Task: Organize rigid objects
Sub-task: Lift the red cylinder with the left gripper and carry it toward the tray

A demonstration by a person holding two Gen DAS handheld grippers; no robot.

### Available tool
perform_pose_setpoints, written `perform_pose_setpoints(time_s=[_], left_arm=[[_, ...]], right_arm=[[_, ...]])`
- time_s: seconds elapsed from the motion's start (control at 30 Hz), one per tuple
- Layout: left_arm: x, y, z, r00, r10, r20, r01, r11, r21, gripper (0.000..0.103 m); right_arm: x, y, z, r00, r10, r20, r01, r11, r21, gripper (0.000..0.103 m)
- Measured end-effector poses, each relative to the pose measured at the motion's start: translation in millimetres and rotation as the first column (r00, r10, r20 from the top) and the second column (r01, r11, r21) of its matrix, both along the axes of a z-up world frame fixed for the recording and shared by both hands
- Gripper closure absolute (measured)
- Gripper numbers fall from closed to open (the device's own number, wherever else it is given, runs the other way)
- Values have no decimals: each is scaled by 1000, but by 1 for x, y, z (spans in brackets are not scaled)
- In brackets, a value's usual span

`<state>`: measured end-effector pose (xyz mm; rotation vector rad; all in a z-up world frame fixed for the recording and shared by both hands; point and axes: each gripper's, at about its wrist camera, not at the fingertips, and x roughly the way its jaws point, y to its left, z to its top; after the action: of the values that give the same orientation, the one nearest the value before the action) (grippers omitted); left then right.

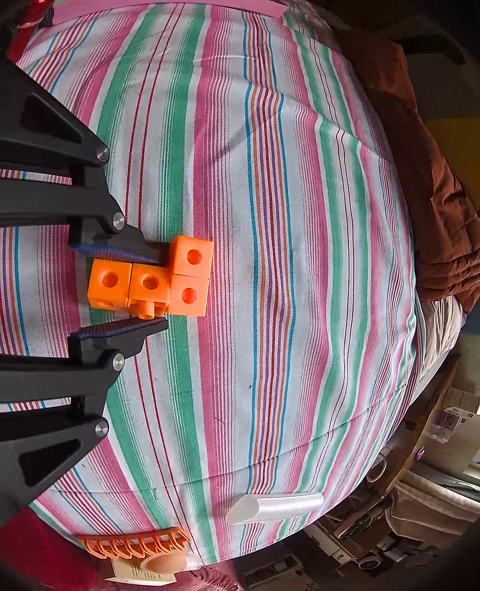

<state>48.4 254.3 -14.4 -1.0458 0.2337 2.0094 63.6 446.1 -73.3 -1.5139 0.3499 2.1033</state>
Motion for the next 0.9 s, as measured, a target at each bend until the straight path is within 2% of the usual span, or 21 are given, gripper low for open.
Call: perform_pose_setpoints(time_s=[0.1,0.37,0.9], left_arm=[[1,-9,11,998,32,-52,-32,999,-8,77],[-13,-26,28,986,102,-130,-106,994,-26,77],[-33,-81,28,957,254,-140,-263,963,-51,77]], right_arm=[[-1,-4,0,1000,13,8,-13,1000,18,76],[0,-11,3,1000,20,13,-20,999,30,76],[-4,-16,1,999,39,26,-41,997,67,76]])
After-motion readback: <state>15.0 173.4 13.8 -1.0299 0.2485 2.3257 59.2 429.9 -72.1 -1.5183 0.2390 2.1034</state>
